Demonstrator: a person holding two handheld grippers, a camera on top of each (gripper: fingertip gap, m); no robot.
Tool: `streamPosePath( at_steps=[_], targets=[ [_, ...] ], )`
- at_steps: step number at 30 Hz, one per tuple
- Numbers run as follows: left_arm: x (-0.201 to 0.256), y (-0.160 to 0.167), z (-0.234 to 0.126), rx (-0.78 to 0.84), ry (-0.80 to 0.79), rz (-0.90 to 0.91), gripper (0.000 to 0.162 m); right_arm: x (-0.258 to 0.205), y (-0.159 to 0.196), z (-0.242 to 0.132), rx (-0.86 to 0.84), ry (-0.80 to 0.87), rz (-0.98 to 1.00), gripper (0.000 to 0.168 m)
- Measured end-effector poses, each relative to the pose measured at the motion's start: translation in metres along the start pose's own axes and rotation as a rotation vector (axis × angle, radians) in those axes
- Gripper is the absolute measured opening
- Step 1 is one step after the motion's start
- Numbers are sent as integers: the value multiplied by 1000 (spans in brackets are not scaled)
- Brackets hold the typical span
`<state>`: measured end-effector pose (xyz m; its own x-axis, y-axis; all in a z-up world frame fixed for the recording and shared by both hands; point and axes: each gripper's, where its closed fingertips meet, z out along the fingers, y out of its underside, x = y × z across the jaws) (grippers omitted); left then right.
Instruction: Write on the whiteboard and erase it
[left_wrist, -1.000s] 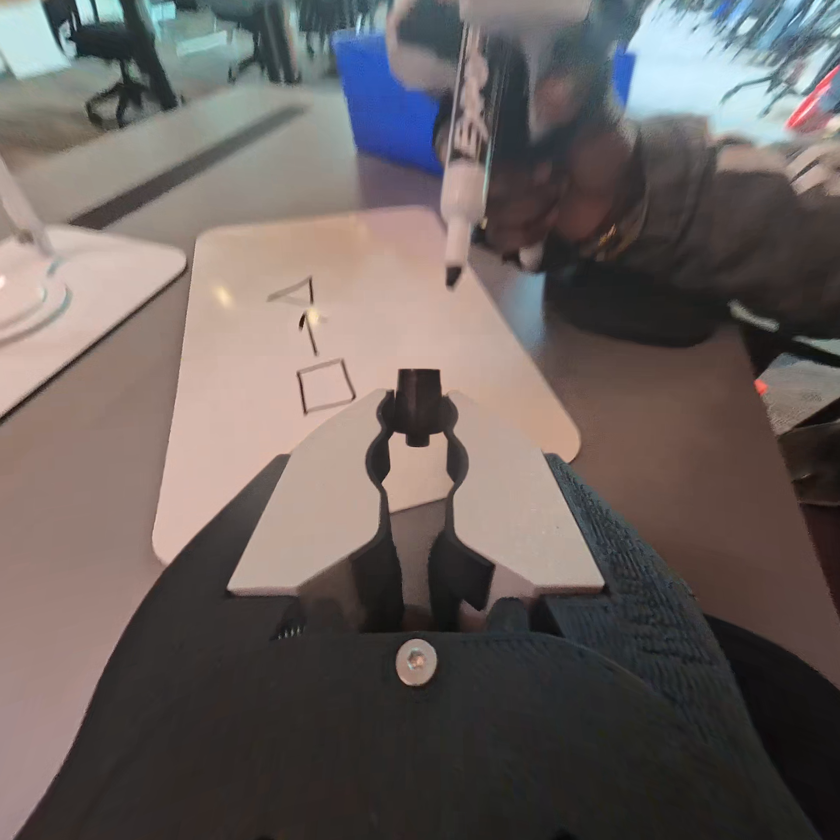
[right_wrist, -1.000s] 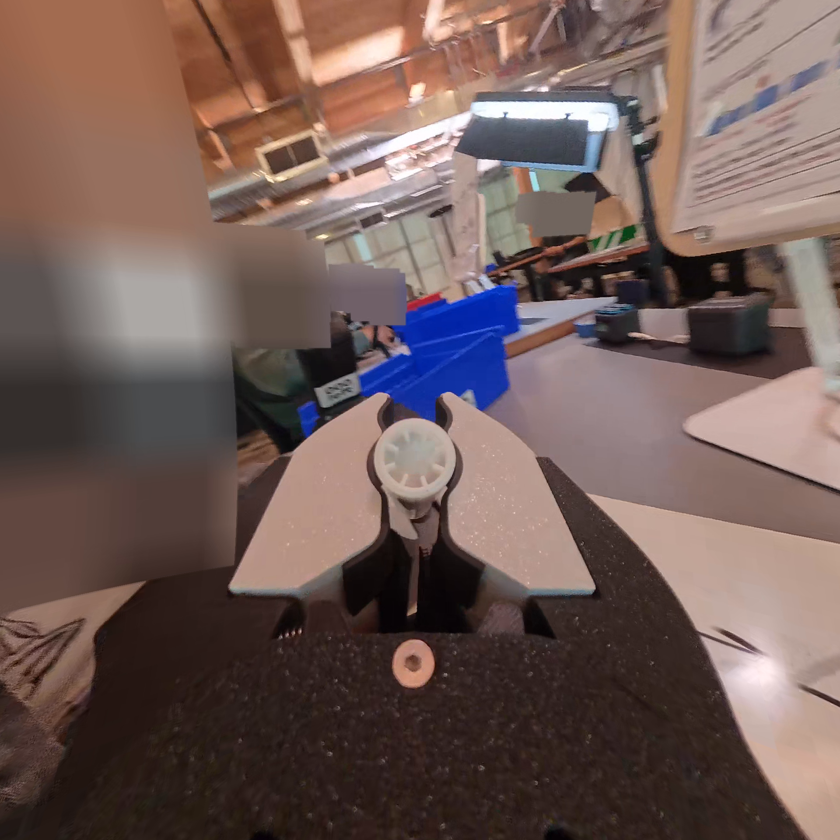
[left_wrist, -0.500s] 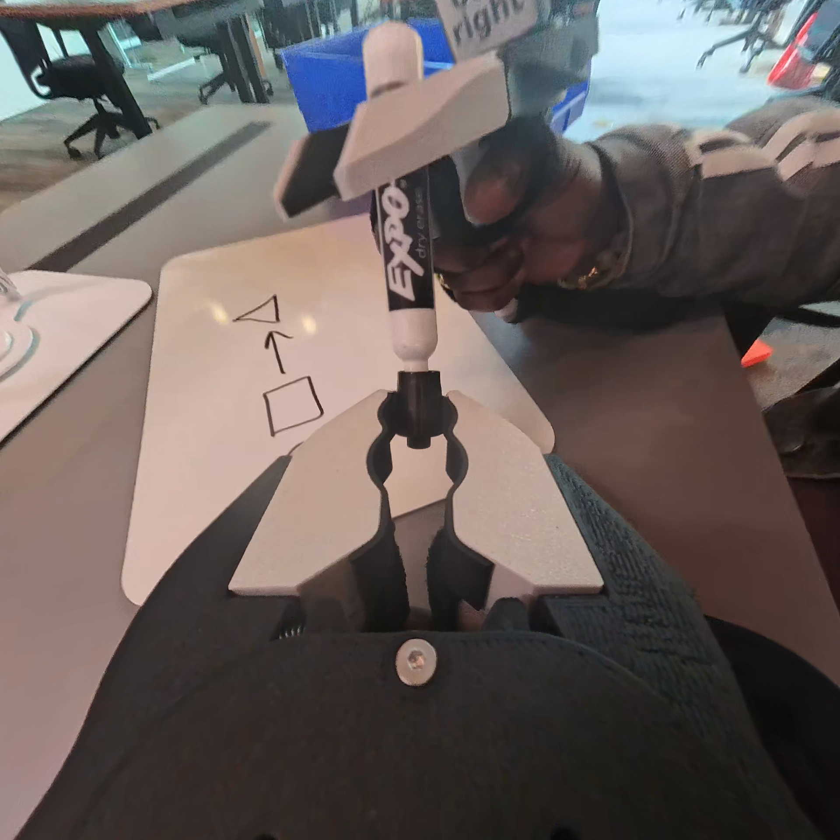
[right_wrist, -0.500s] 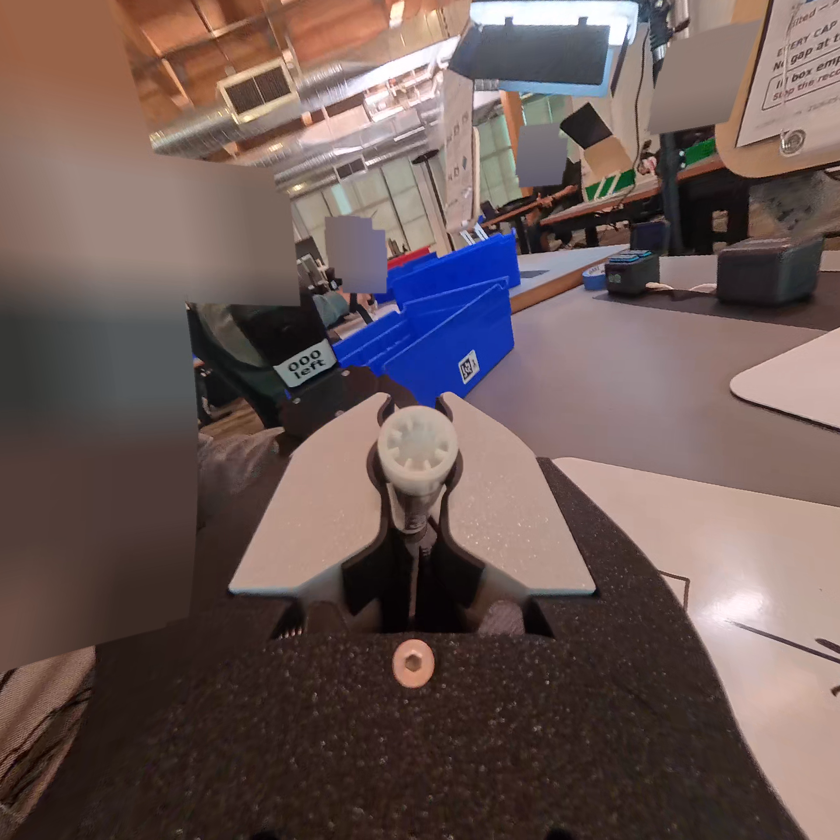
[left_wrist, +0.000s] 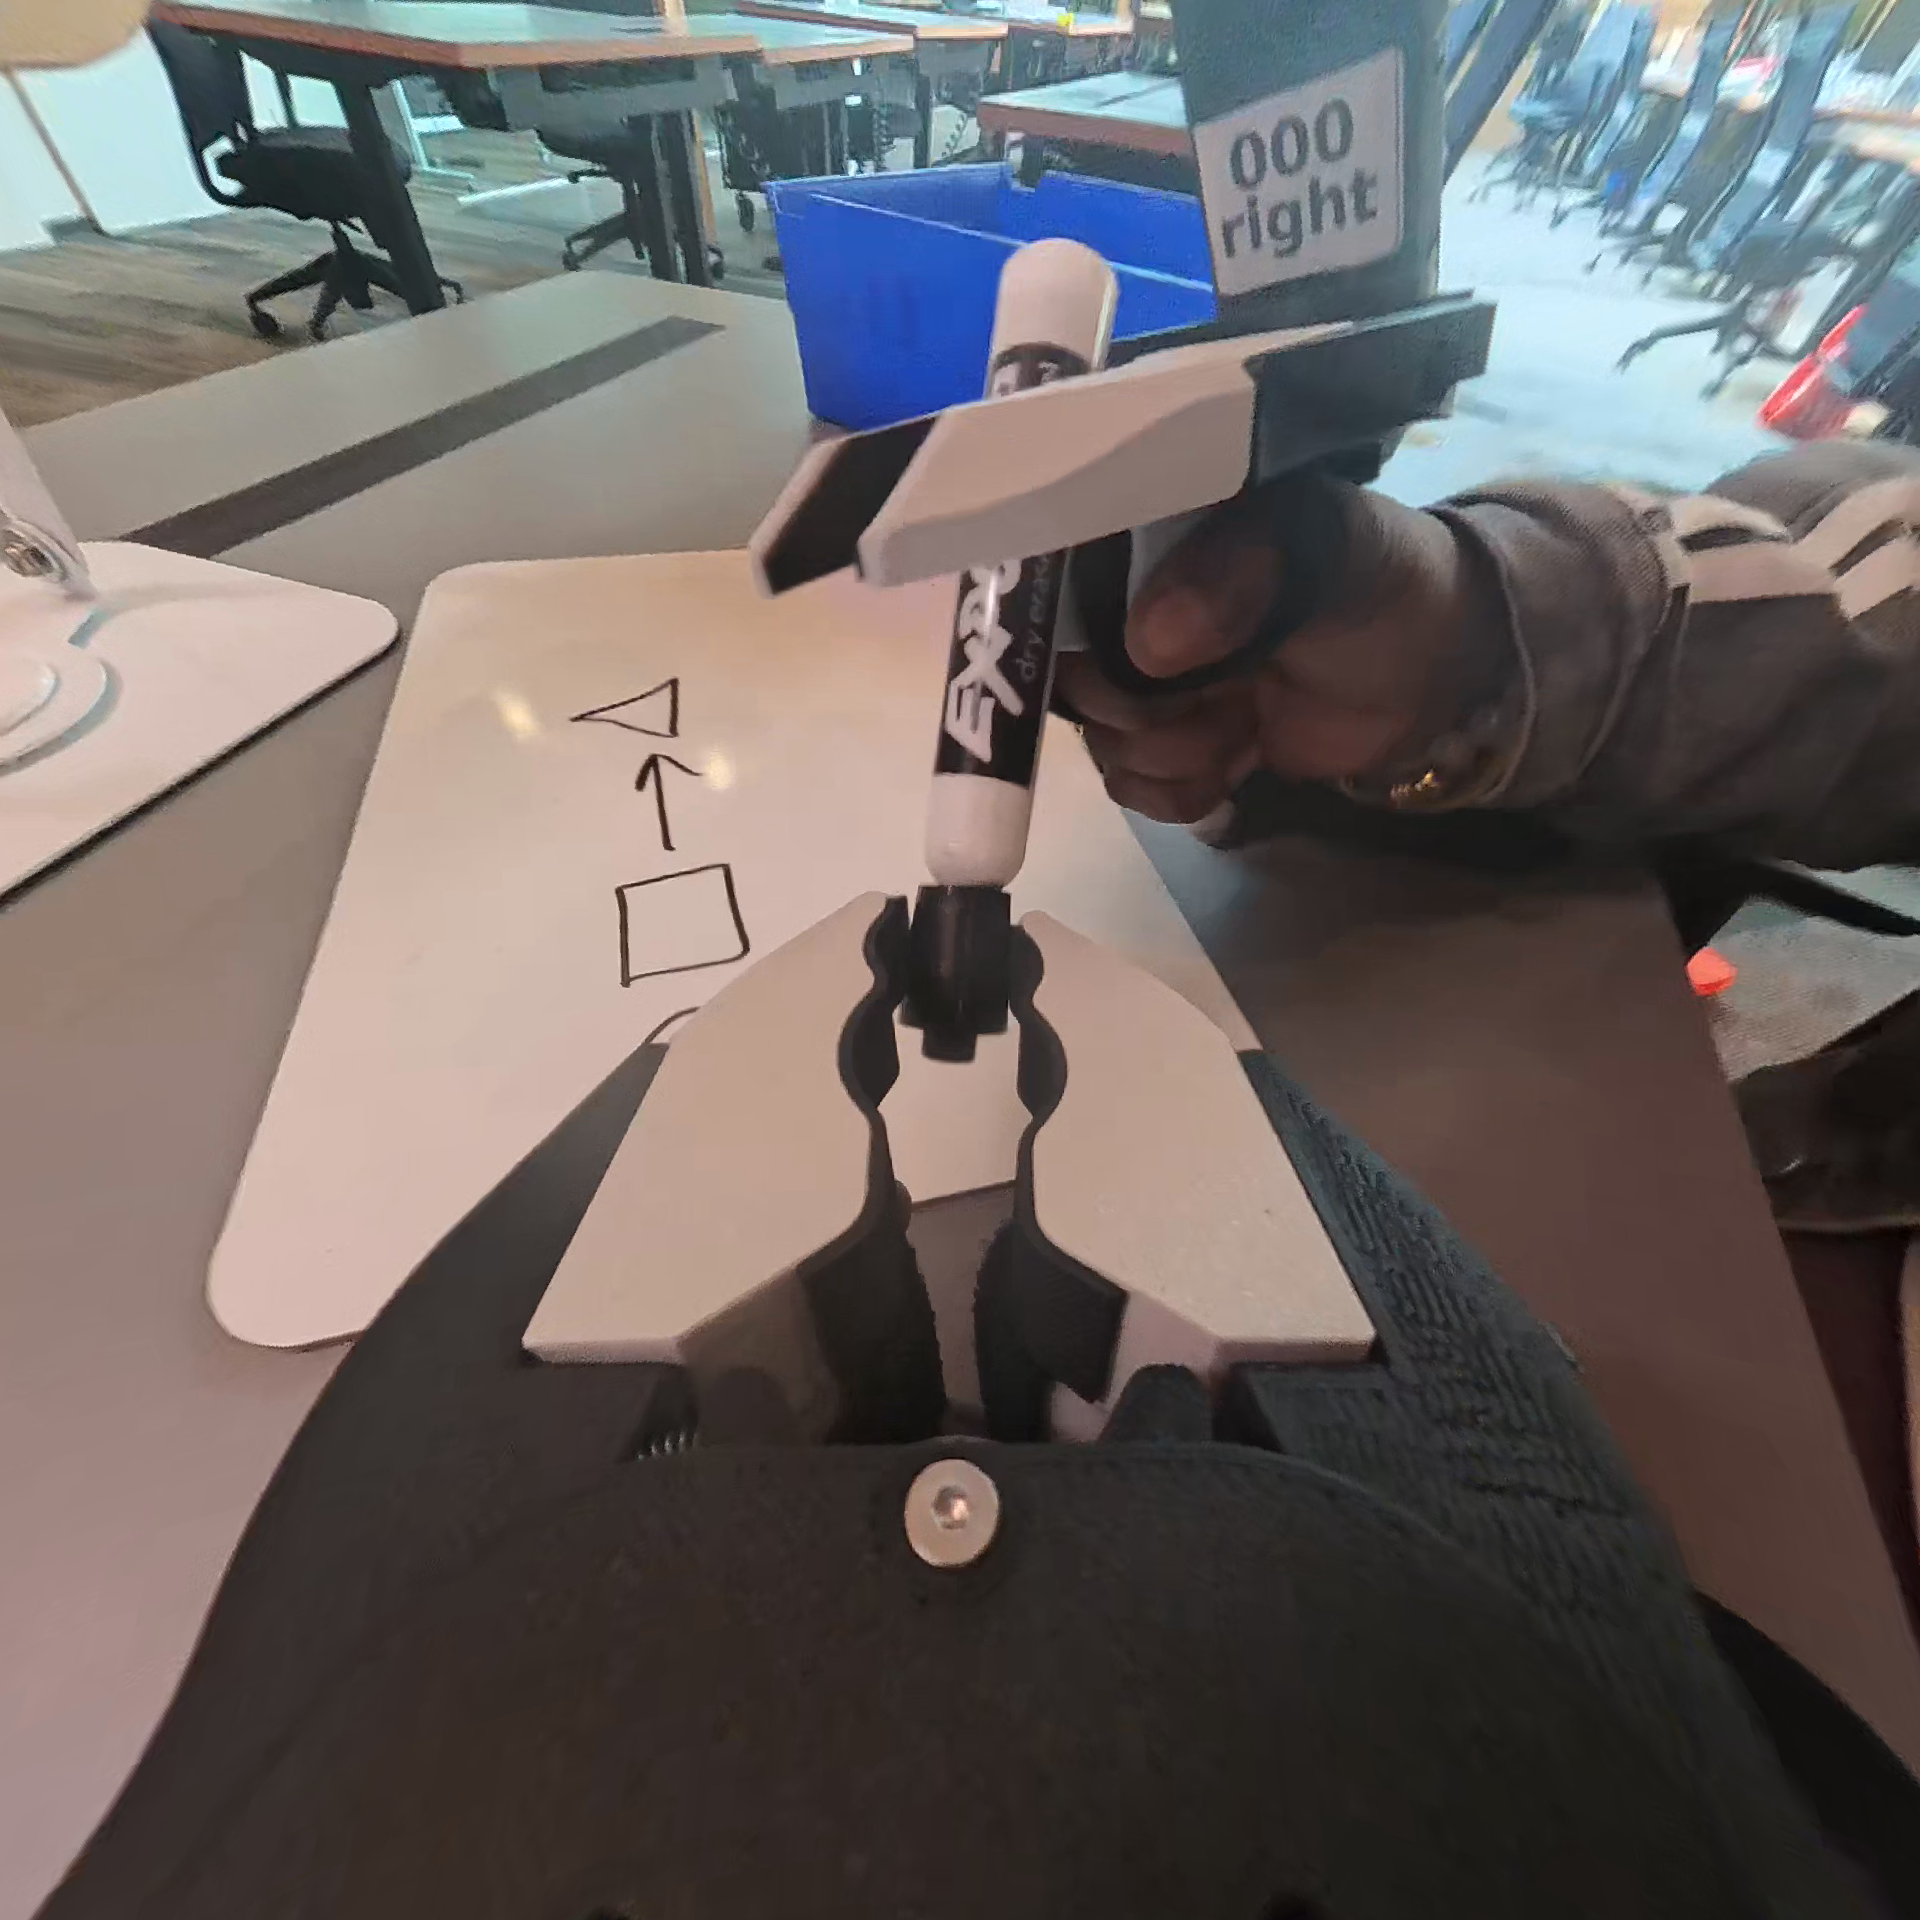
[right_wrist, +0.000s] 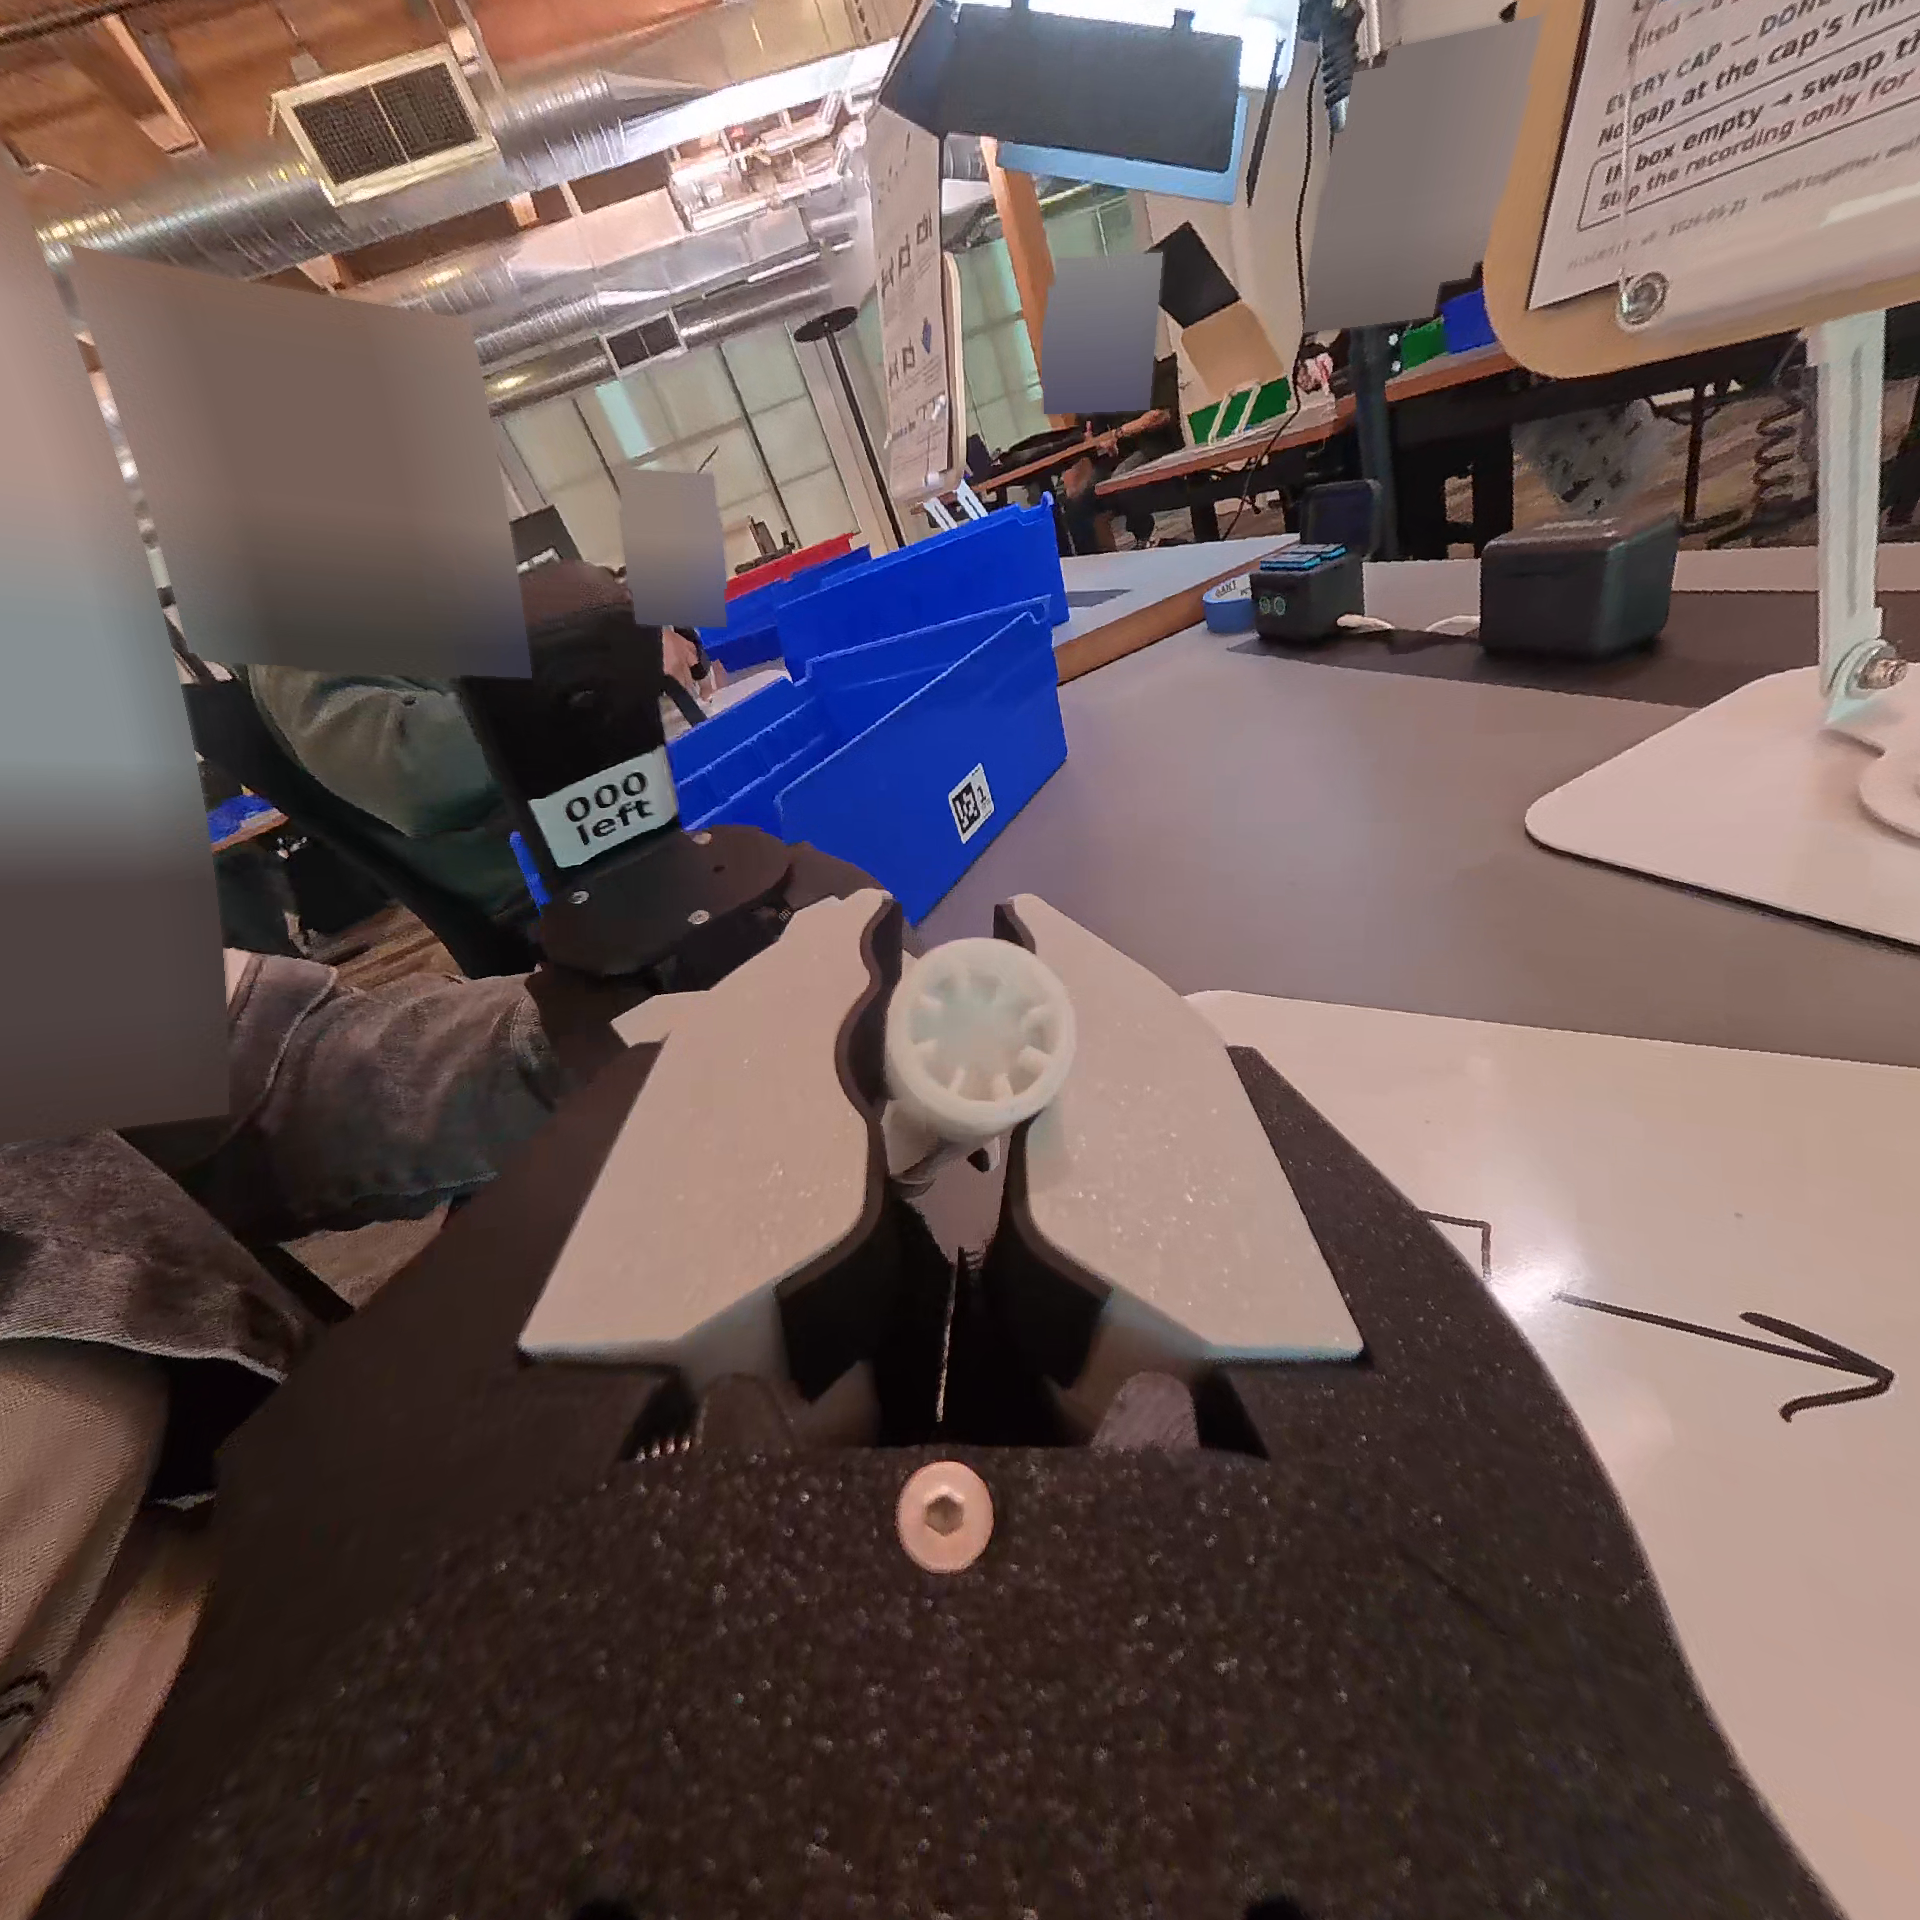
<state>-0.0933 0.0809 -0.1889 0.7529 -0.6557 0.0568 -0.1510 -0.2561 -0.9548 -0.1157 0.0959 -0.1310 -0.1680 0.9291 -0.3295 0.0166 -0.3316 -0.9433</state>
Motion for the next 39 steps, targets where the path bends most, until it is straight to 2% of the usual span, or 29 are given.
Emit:
streamPosePath(
  at_steps=[2,5,7,11,14,16,18,21,22,24,28,29,34,37,39],
  targets=[
    [6,-7,0,41,18,38,15,-5,8,5,-39,-22,3,19],
    [2,-2,2,4,-9,46,15,-3,10,7,-42,5,-25,19],
    [1,-3,1,-5,-25,115,16,-4,7,7,-35,-11,-46,19],
    [3,-22,2,58,-36,243,18,-11,-19,-4,92,-61,-68,18],
    [4,-20,1,54,-36,256,36,-11,-31,-12,153,-53,-76,18],
    [3,-20,-1,83,-68,277,32,-15,-31,-13,168,-74,-57,18],
    [4,-20,-2,83,-76,306,19,-20,-25,-9,153,-87,-57,18],
    [3,-18,-4,61,-71,317,19,-21,-18,-9,73,-84,-80,18],
    [2,-18,-6,68,-76,317,19,-21,-17,-12,41,-82,-80,26],
    [-2,-16,-8,55,-87,323,19,-18,-18,-23,-12,-57,-80,53],
    [-2,-13,-8,28,-82,380,19,-15,-7,-43,-141,2,-150,40],
    [0,-12,-7,24,-74,389,19,-16,-5,-46,-162,9,-170,23],
    [7,-13,-3,49,-51,371,20,-26,-4,-55,-143,-3,-244,21],
    [-1,-8,-1,33,-51,247,33,-19,-23,-73,-93,143,-355,21],
    [-8,-5,-1,18,-63,160,44,-5,-54,-106,-35,340,-456,21]
  ],
)
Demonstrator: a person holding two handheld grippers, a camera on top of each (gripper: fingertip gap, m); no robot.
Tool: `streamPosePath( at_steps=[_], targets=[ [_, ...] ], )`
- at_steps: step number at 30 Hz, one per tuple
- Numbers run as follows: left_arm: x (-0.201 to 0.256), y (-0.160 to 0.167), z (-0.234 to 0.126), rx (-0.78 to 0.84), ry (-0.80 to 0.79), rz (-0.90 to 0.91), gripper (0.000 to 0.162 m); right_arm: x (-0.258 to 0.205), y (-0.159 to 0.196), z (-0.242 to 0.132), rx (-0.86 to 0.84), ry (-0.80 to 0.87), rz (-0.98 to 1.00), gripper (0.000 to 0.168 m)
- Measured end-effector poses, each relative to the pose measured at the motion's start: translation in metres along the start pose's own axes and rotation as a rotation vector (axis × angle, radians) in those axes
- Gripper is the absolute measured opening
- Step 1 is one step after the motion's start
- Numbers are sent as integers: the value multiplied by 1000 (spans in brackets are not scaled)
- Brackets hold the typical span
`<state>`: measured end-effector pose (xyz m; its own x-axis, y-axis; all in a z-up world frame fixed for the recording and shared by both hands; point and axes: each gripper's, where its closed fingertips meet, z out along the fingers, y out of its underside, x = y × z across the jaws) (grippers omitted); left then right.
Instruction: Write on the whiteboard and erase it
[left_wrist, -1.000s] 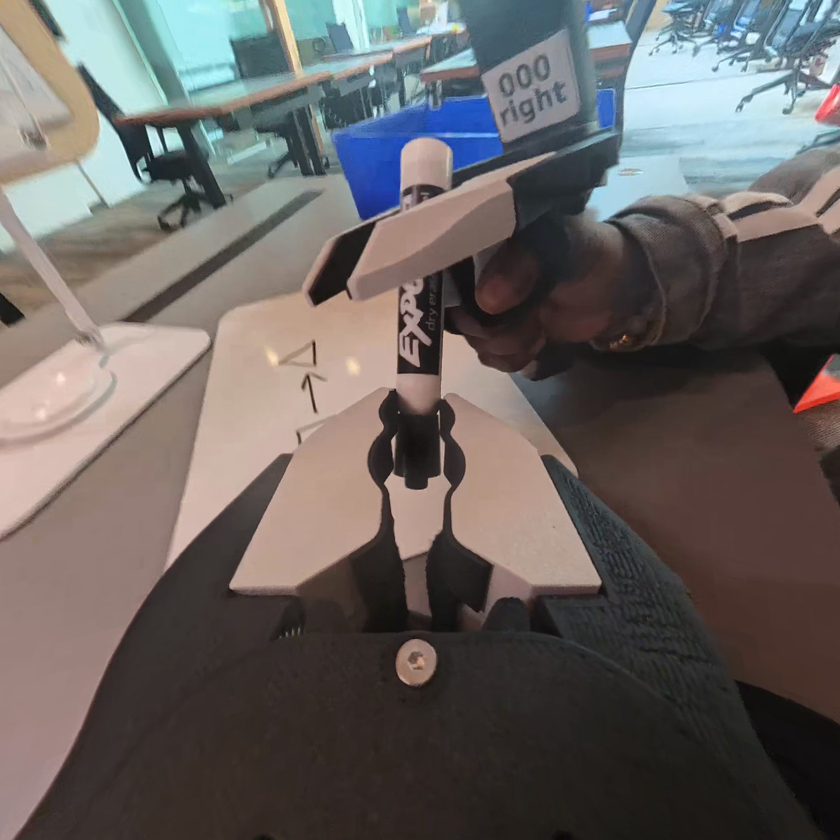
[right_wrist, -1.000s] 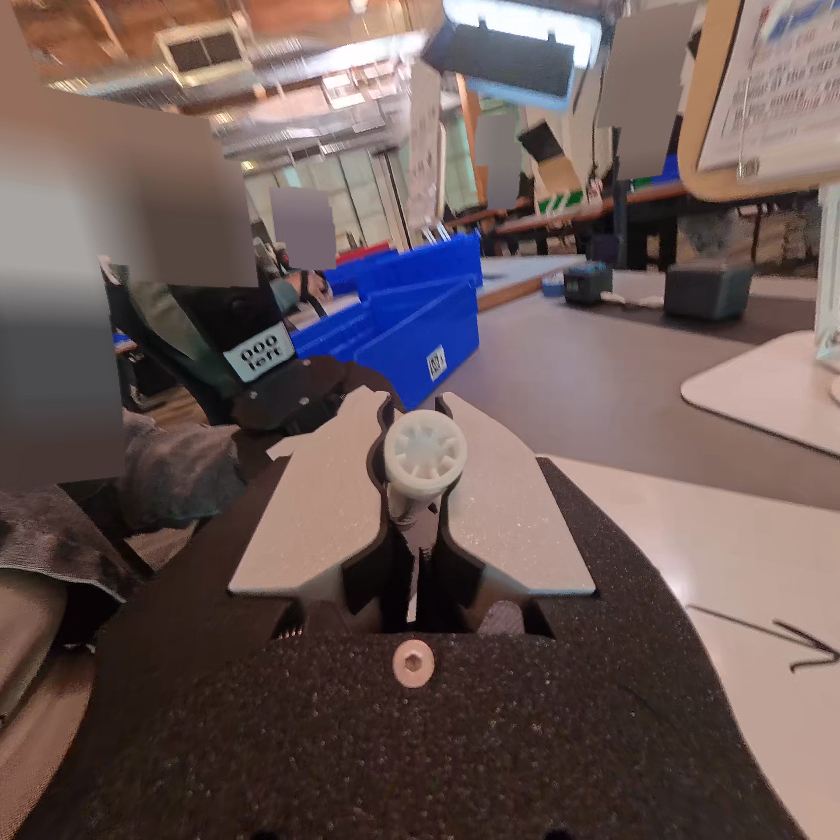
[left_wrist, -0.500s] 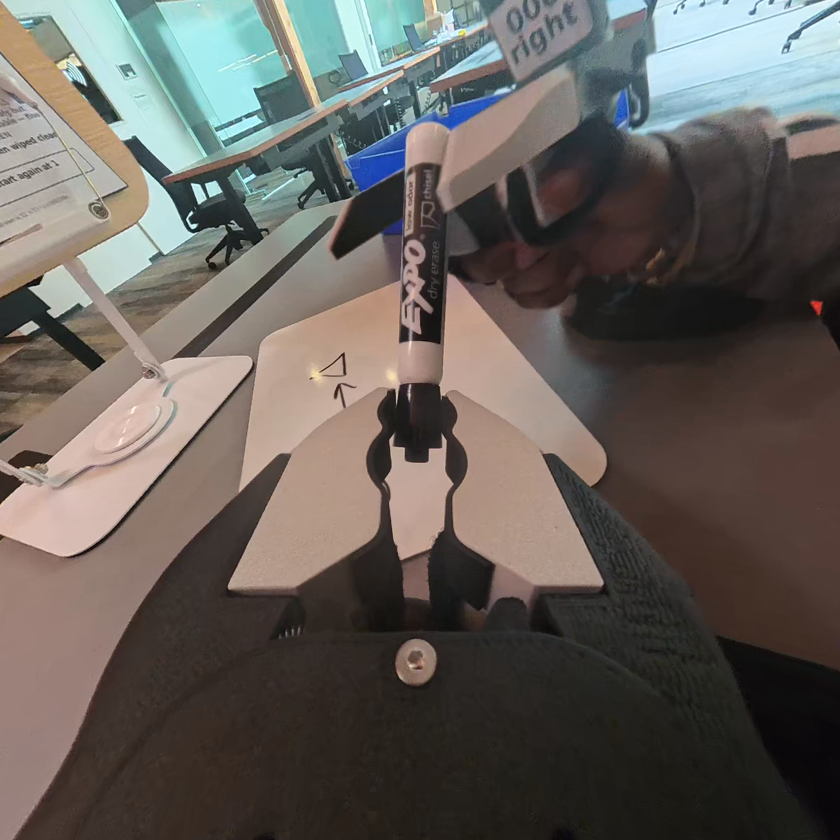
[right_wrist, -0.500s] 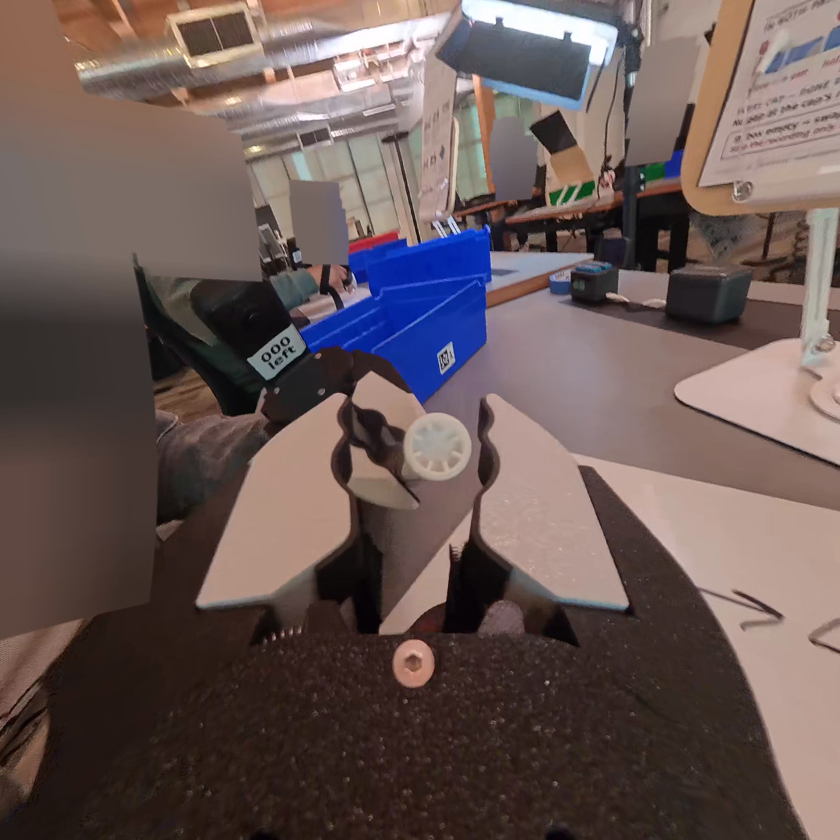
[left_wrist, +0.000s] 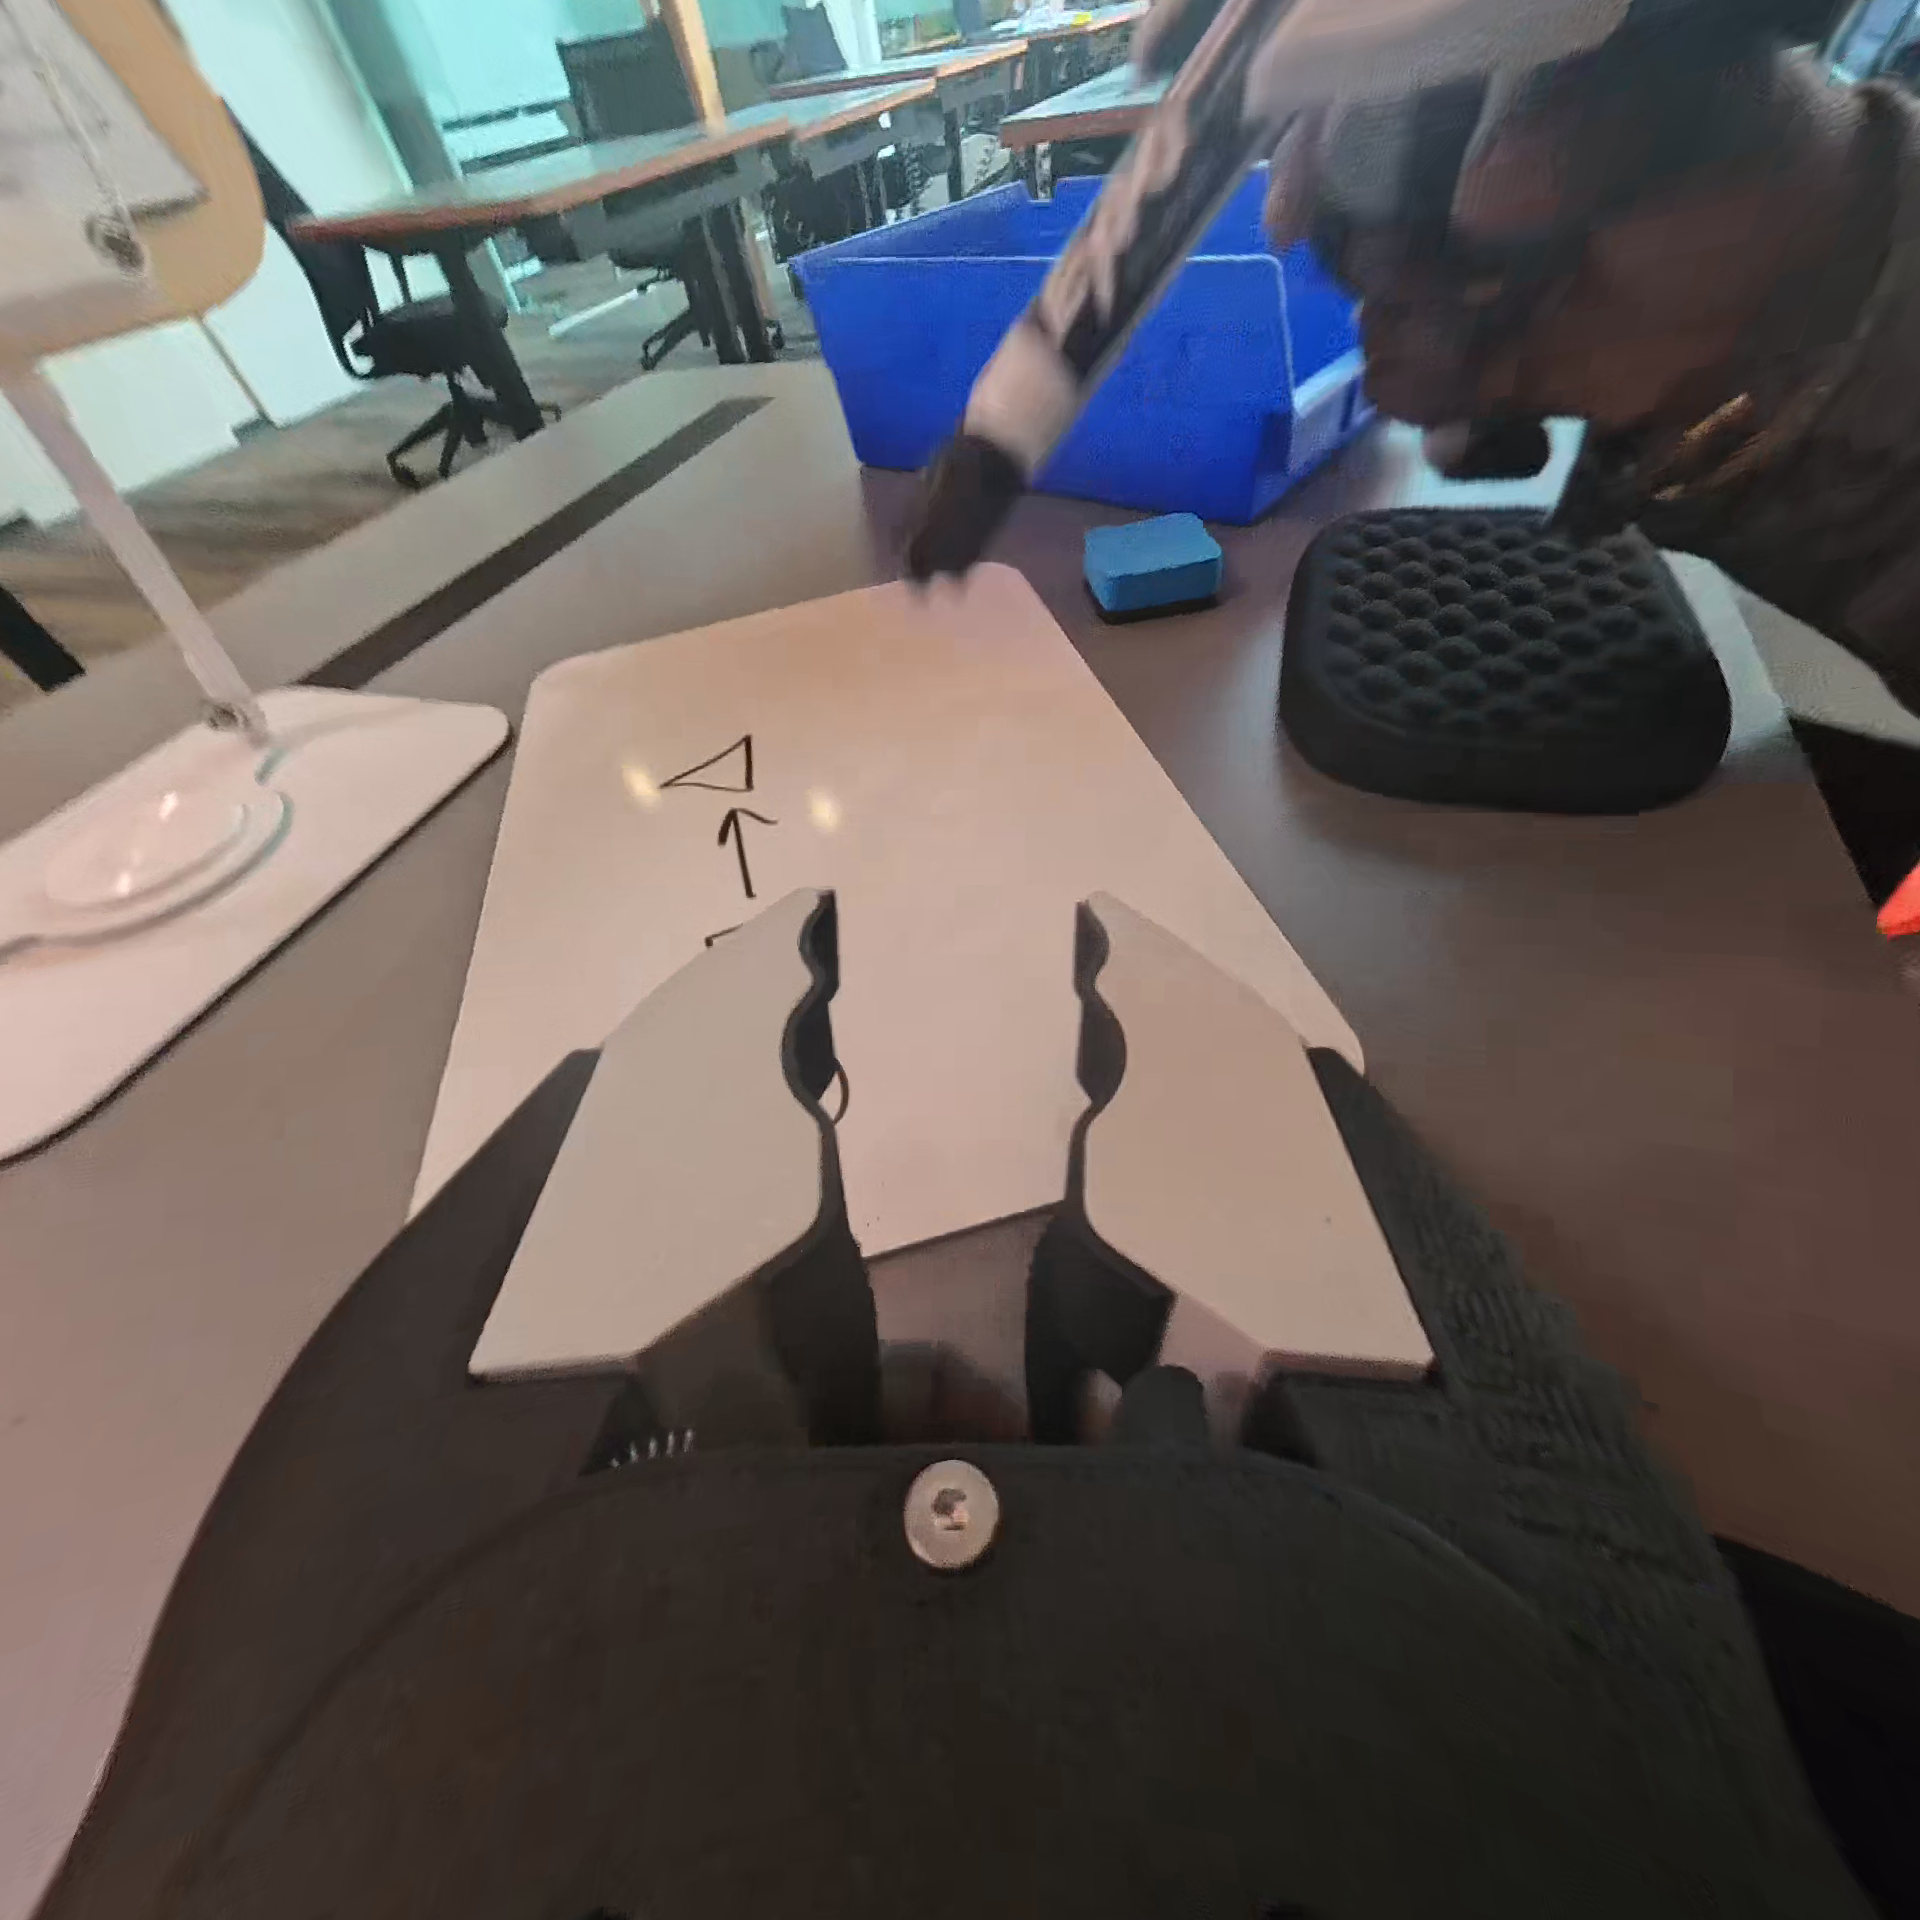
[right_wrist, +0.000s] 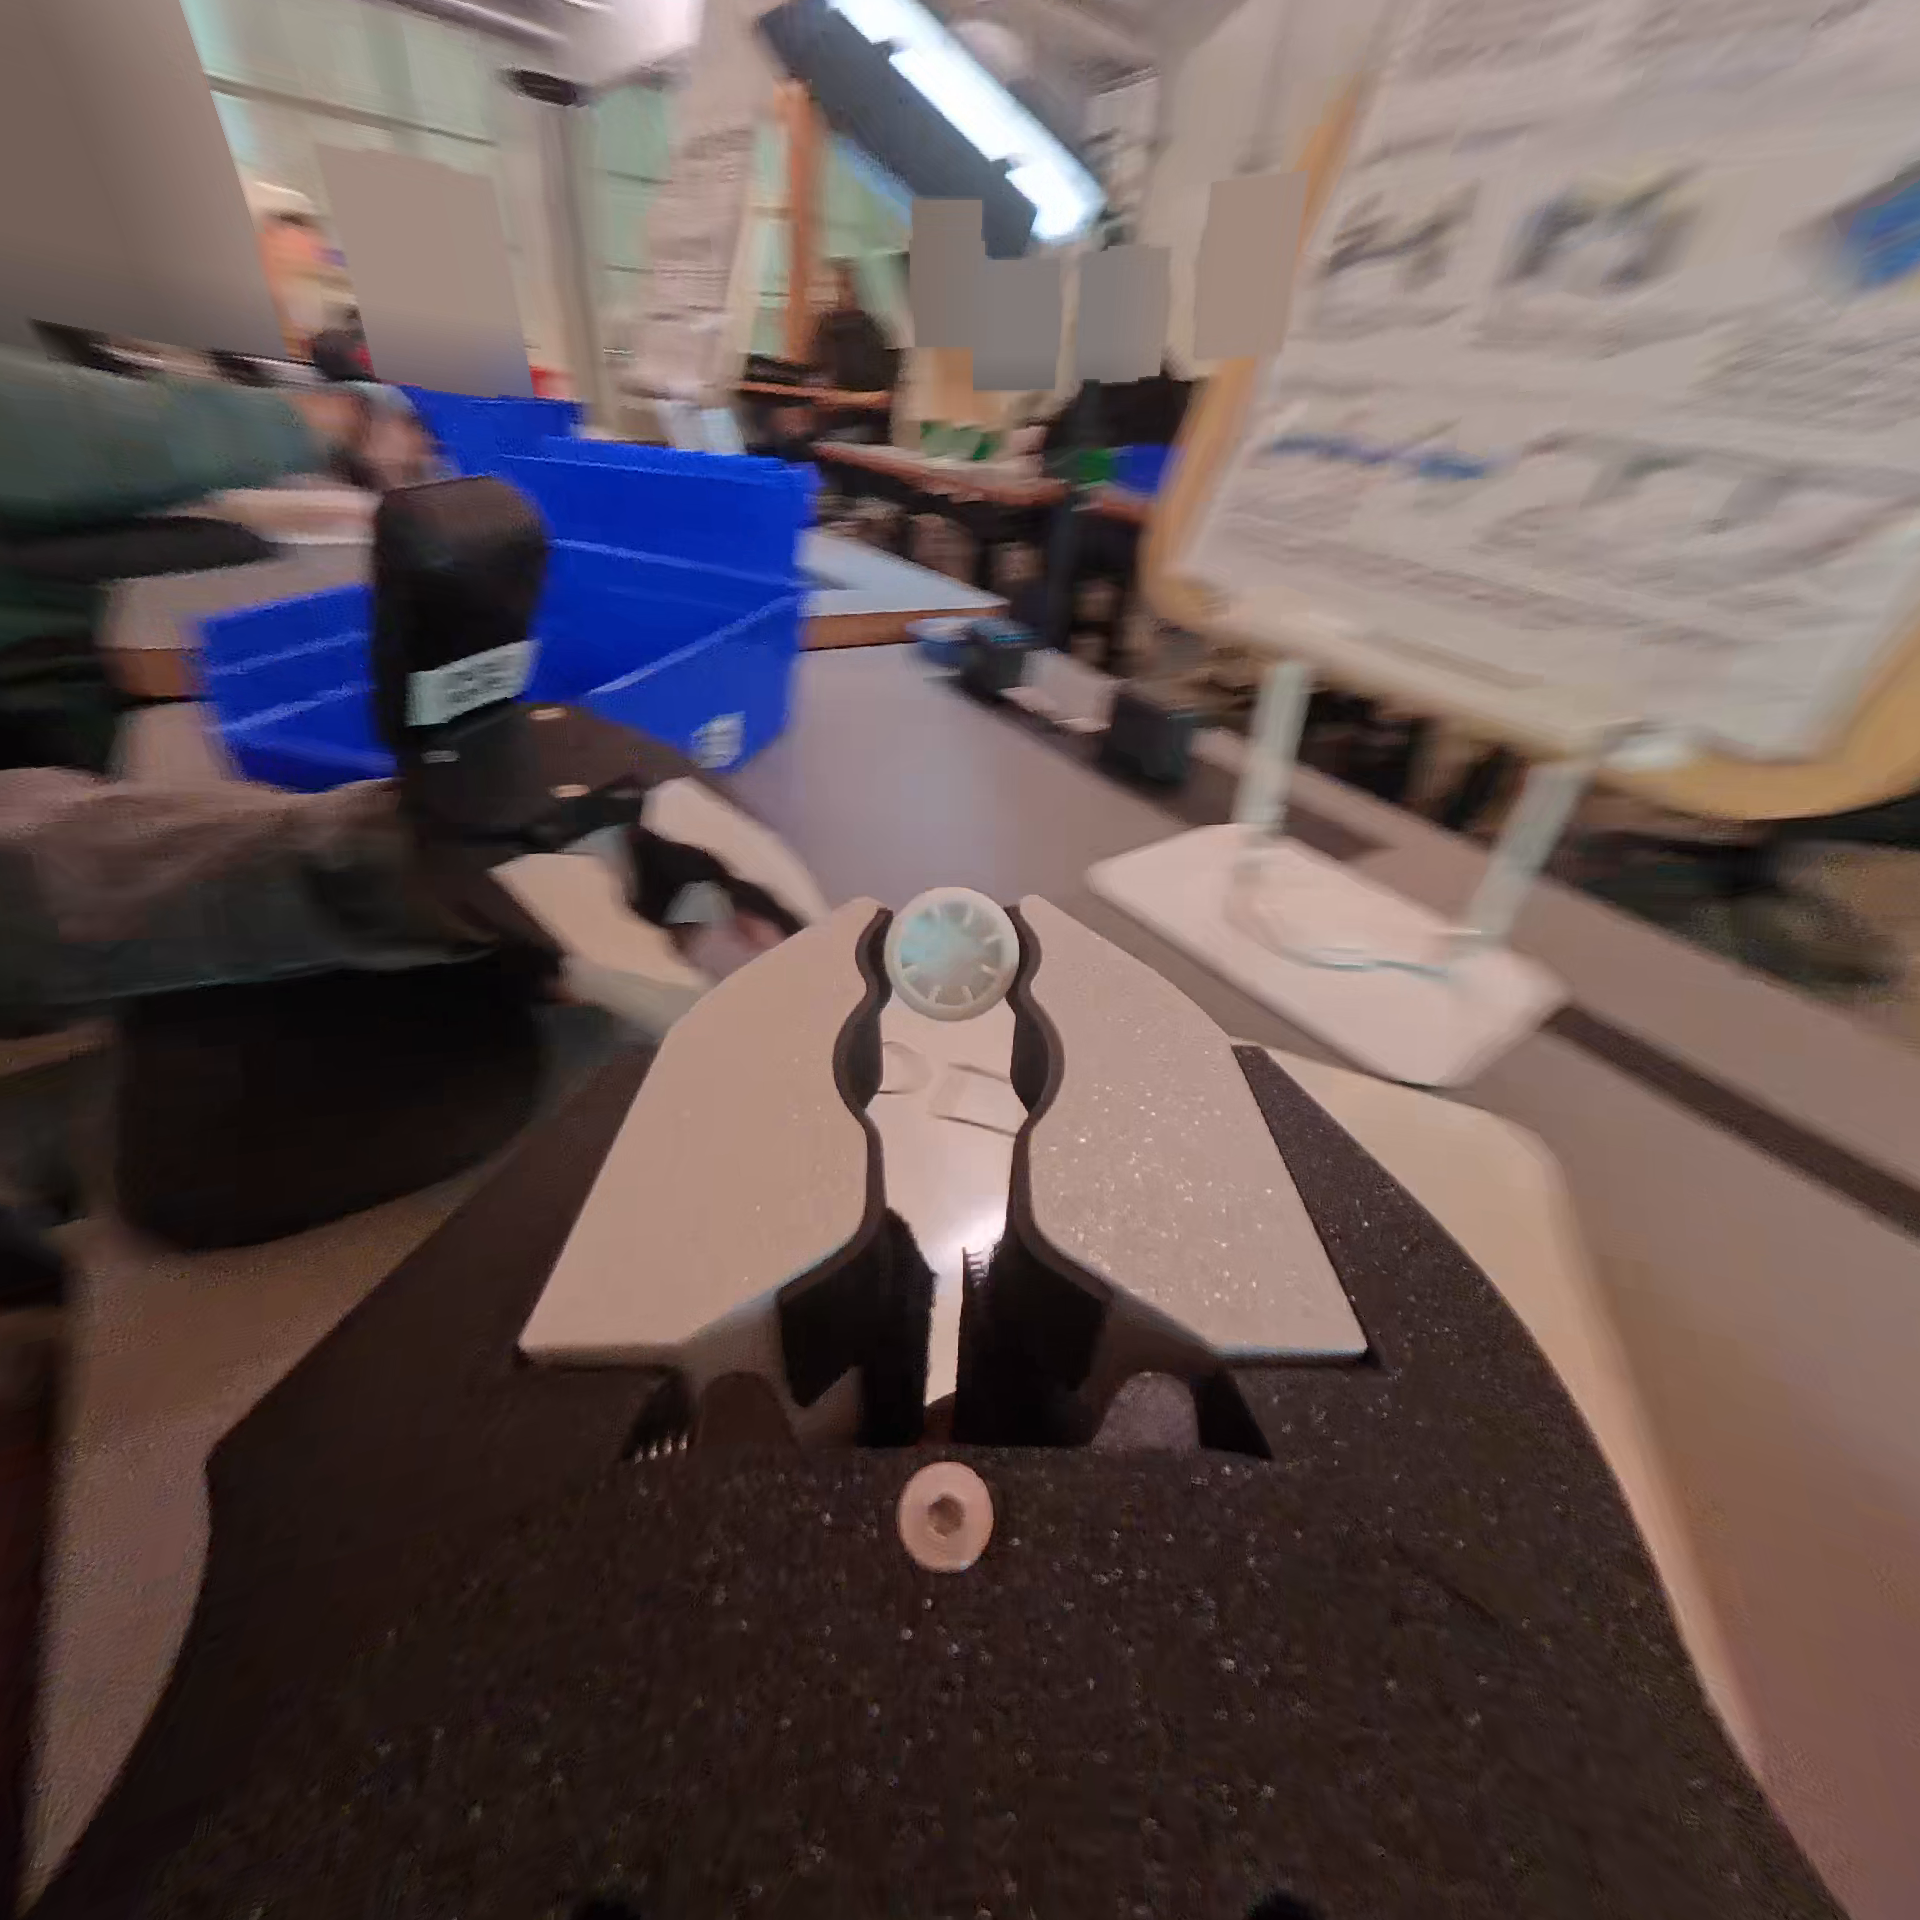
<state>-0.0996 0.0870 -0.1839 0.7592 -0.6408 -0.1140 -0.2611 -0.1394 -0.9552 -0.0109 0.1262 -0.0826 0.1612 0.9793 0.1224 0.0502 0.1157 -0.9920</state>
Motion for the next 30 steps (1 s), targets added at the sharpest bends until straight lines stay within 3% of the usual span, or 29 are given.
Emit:
streamPosePath(
  at_steps=[4,8,12,17,21,25,27,30],
  targets=[
    [-5,2,0,-1,24,-174,58,97,-30,-89,-31,480,-116,21],
    [-15,4,-2,-2,-23,-197,60,182,3,-166,-277,811,-125,21],
    [-17,6,-1,-7,-44,-183,60,235,66,-196,-452,888,18,21],
    [-23,4,-3,14,-71,-187,60,261,114,-203,-516,906,118,21],
    [-24,4,-4,21,-72,-197,60,261,136,-211,-598,929,169,21],
    [-22,5,-3,9,-70,-177,59,233,173,-228,-871,875,349,20],
    [-20,6,-2,-3,-68,-160,59,226,182,-234,-952,874,360,21],
    [-21,9,-2,-26,-86,-126,59,227,155,-233,-809,951,321,43]
  ],
)
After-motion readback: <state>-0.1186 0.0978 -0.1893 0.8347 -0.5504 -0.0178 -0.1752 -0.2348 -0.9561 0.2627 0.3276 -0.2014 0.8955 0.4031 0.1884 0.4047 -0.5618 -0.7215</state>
